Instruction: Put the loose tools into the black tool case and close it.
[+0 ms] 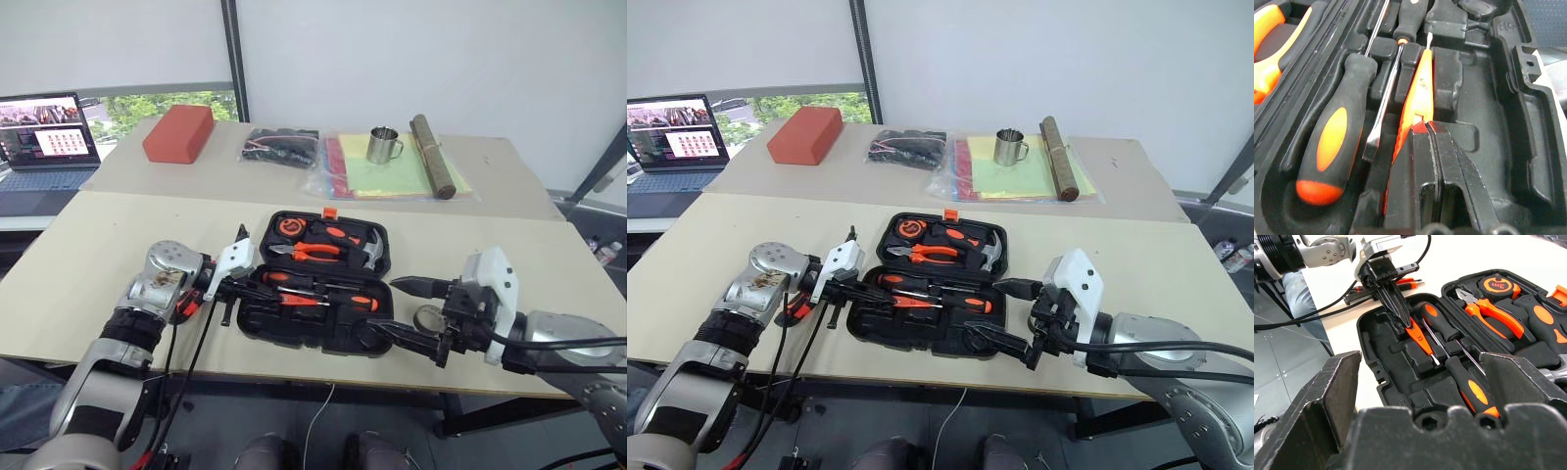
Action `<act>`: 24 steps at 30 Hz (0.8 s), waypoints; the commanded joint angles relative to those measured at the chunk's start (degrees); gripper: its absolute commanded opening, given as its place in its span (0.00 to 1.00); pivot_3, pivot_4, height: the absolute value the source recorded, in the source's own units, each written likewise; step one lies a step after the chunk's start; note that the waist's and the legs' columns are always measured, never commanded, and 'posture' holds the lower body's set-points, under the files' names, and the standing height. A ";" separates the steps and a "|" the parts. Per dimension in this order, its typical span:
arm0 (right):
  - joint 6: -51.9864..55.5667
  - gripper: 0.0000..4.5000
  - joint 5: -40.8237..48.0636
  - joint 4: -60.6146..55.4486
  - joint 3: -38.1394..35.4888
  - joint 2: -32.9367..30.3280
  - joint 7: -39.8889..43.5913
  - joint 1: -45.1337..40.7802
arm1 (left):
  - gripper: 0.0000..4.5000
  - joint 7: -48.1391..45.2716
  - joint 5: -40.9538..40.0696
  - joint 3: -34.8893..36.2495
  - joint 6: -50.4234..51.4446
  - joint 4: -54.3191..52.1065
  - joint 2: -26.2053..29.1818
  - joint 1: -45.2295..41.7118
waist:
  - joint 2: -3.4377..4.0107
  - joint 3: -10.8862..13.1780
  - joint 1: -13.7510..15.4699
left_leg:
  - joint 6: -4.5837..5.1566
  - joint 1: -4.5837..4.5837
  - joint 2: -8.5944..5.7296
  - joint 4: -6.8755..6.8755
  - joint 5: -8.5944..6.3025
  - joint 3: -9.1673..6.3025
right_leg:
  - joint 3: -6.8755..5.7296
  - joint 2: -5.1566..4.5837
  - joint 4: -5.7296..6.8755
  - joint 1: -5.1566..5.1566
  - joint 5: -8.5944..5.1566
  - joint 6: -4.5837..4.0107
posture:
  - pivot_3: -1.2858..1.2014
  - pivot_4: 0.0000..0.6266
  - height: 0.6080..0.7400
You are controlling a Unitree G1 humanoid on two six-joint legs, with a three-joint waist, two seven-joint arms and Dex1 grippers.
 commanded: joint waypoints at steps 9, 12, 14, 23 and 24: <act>-1.01 1.00 1.30 -1.56 -1.19 -0.23 -0.32 0.14 | 0.00 3.82 7.01 -3.19 -6.81 6.40 -4.39 -3.96 | -0.01 0.00 0.37 | 0.02 -0.03 -0.01 0.02 0.00 -0.01 | -0.02 -0.03 -0.02 0.01 0.02 0.02 | 0.52 0.24 0.97; -0.98 1.00 1.59 -1.70 -1.62 -0.38 -0.34 0.35 | 0.00 3.69 7.79 -3.14 -8.11 8.93 -3.48 -4.80 | -0.01 0.00 0.42 | 0.06 -0.02 -0.01 0.03 -0.03 -0.01 | -0.02 -0.09 -0.04 0.02 0.04 0.05 | 0.52 0.24 0.97; -0.97 1.00 1.69 -1.74 -1.76 -0.42 -0.34 0.47 | 0.00 3.19 7.90 -2.76 -8.66 10.22 -2.53 -5.24 | 0.00 0.00 0.40 | 0.06 0.01 -0.01 0.03 -0.04 -0.01 | -0.02 -0.12 -0.03 0.04 0.06 0.10 | 0.52 0.24 0.97; -1.23 1.00 1.24 -1.24 -1.01 -0.13 -0.22 -0.11 | 0.00 -4.23 4.08 -0.42 -2.42 7.33 4.37 -4.29 | 0.00 0.00 -0.13 | 0.07 -0.04 -0.01 0.01 -0.03 -0.01 | -0.01 -0.12 -0.02 -0.08 0.04 0.16 | 0.52 0.24 0.97; -1.31 1.00 1.07 -1.13 -0.74 -0.01 -0.19 -0.23 | 0.00 -4.72 3.14 0.25 -1.11 6.44 4.50 -4.45 | 0.00 0.00 -0.13 | 0.07 -0.05 -0.01 0.00 -0.03 0.00 | -0.01 -0.11 -0.03 -0.08 0.08 0.09 | 0.52 0.24 0.97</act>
